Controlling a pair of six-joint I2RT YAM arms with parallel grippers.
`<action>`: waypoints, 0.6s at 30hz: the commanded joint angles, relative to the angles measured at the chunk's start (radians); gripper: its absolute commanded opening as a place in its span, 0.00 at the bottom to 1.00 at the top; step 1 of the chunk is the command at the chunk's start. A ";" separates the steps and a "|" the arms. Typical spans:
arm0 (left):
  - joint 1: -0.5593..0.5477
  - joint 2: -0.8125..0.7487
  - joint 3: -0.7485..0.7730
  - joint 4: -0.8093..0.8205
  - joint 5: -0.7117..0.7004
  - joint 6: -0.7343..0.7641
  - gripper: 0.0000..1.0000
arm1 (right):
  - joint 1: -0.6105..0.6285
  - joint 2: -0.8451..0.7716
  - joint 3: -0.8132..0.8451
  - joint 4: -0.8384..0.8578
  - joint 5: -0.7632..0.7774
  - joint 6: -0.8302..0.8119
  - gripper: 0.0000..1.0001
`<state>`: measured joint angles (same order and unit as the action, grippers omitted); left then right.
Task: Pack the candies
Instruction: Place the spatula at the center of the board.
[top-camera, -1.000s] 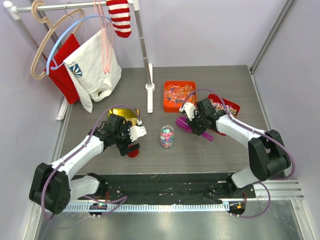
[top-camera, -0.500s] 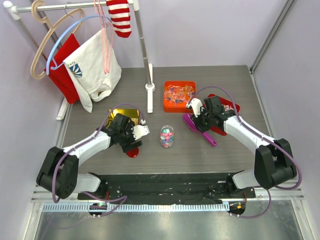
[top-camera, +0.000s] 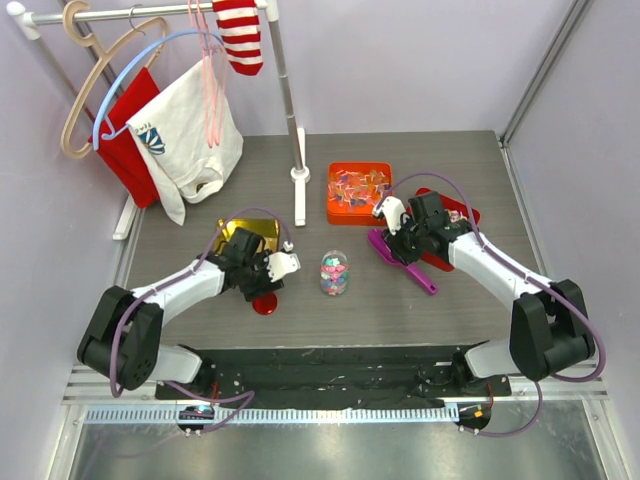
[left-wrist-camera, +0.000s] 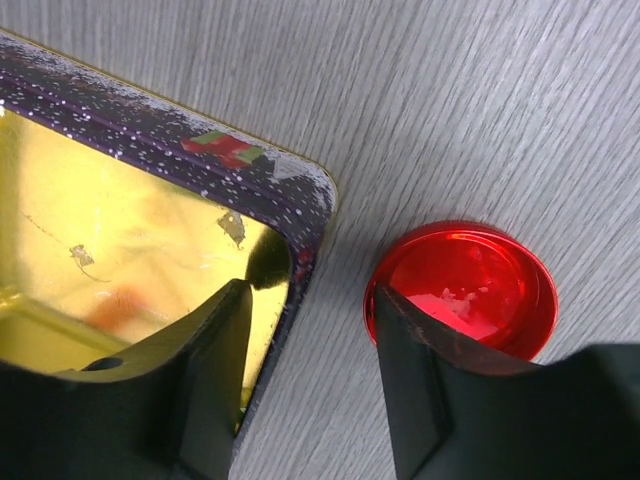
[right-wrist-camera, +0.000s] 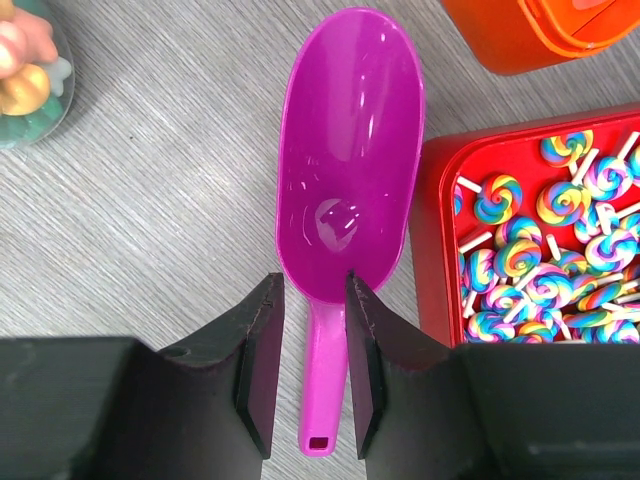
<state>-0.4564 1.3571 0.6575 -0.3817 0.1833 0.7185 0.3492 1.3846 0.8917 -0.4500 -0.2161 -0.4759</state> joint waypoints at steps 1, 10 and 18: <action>-0.008 0.033 0.013 0.020 0.015 0.012 0.54 | -0.006 -0.042 0.000 0.011 -0.016 -0.012 0.35; -0.014 0.062 0.010 0.047 -0.019 0.007 0.49 | -0.018 -0.062 -0.004 0.013 -0.022 -0.012 0.35; -0.016 0.071 0.022 0.092 -0.088 0.007 0.74 | -0.024 -0.070 -0.005 0.013 -0.028 -0.010 0.35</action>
<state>-0.4667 1.3968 0.6716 -0.3107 0.1421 0.7162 0.3317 1.3556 0.8898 -0.4500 -0.2234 -0.4793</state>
